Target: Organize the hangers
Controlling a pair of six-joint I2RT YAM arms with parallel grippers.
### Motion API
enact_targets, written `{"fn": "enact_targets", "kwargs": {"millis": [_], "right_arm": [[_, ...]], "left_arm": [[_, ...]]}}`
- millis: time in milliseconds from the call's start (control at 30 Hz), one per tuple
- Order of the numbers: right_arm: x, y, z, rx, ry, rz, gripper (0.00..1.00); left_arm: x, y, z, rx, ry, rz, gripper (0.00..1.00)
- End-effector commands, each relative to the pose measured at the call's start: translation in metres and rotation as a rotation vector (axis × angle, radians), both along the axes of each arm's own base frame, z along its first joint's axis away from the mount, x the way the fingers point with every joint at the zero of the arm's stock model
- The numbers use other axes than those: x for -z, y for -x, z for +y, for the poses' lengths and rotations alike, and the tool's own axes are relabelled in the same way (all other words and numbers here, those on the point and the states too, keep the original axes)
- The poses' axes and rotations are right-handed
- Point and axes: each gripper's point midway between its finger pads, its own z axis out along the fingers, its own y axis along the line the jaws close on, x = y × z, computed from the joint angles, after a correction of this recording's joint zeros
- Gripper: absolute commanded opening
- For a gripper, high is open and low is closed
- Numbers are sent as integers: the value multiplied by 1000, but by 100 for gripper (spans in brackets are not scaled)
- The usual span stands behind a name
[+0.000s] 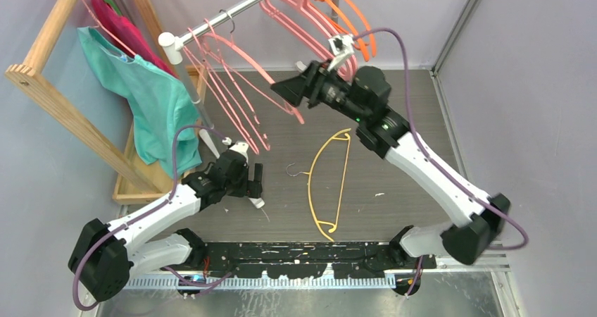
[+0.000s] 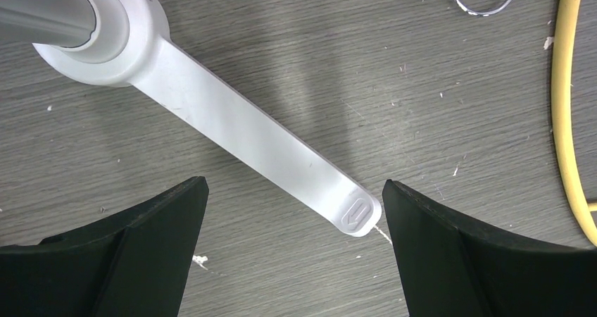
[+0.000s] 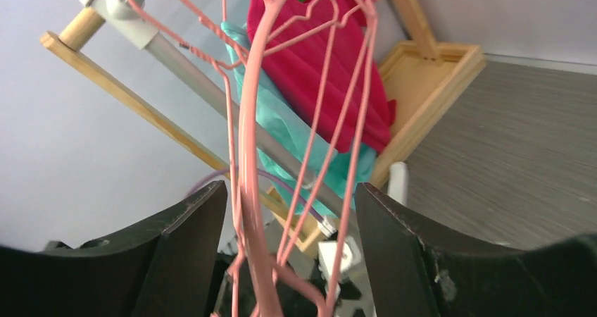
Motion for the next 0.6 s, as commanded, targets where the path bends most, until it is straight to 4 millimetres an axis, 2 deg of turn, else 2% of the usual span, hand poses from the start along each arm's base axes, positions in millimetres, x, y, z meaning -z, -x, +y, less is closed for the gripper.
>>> {"fn": "enact_targets", "kwargs": {"millis": [0, 67, 133, 300, 467, 567], "right_arm": [[-8, 17, -48, 153, 41, -163, 74], [9, 23, -68, 218, 93, -164, 75], [17, 30, -87, 279, 136, -176, 75], [70, 36, -132, 433, 301, -113, 76], [135, 40, -153, 509, 420, 4, 75], [178, 46, -159, 517, 517, 64, 73]], "left_arm": [[-9, -9, -7, 7, 21, -42, 98], [-8, -10, -7, 6, 17, -39, 98], [-8, -10, -7, 6, 15, -38, 98], [-7, -12, -8, 2, 7, -30, 98], [-5, -15, -9, -3, 0, -23, 98], [-4, -16, -12, 0, 0, -12, 98]]}}
